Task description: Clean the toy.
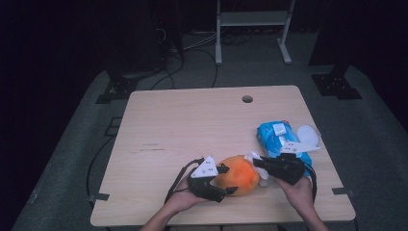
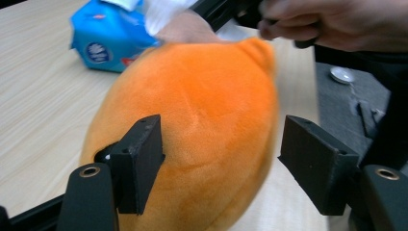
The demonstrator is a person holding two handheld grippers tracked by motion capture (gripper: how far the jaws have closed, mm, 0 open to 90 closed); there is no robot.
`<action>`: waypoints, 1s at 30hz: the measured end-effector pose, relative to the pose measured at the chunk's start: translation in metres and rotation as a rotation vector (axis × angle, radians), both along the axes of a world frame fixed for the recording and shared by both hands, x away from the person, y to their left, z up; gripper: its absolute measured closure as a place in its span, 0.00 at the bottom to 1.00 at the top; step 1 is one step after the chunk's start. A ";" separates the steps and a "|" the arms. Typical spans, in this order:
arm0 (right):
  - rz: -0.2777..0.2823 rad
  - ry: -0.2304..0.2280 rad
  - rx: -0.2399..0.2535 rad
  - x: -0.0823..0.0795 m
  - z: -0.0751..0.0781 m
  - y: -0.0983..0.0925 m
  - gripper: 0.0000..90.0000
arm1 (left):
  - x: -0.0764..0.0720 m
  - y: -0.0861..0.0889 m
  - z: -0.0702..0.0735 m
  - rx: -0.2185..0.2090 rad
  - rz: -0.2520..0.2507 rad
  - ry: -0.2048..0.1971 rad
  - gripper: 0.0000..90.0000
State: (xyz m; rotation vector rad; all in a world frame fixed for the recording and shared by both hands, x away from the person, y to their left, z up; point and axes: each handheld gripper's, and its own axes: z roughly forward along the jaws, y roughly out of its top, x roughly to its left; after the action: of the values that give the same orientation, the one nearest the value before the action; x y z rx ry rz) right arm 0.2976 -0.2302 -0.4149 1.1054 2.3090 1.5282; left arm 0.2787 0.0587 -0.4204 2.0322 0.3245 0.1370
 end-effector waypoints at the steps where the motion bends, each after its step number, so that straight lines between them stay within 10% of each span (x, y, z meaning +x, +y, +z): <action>1: 0.004 0.005 -0.002 -0.001 -0.001 -0.001 0.90 | 0.001 0.000 0.002 -0.002 -0.004 -0.002 0.31; 8: 0.082 -0.028 -0.012 -0.012 -0.004 -0.007 0.89 | 0.030 -0.001 0.017 -0.017 0.001 -0.005 0.23; 18: 0.097 -0.034 -0.004 -0.011 -0.007 -0.010 0.89 | 0.057 -0.022 -0.002 0.048 -0.125 0.139 0.28; 30: 0.078 -0.020 0.009 -0.011 -0.011 -0.014 0.88 | 0.036 -0.023 -0.001 0.074 -0.073 0.022 0.69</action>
State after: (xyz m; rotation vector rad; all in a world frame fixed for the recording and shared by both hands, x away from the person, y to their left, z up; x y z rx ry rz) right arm 0.2865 -0.2440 -0.4256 1.0083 2.3608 1.5704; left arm 0.3150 0.0353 -0.4218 2.1171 0.2623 0.0822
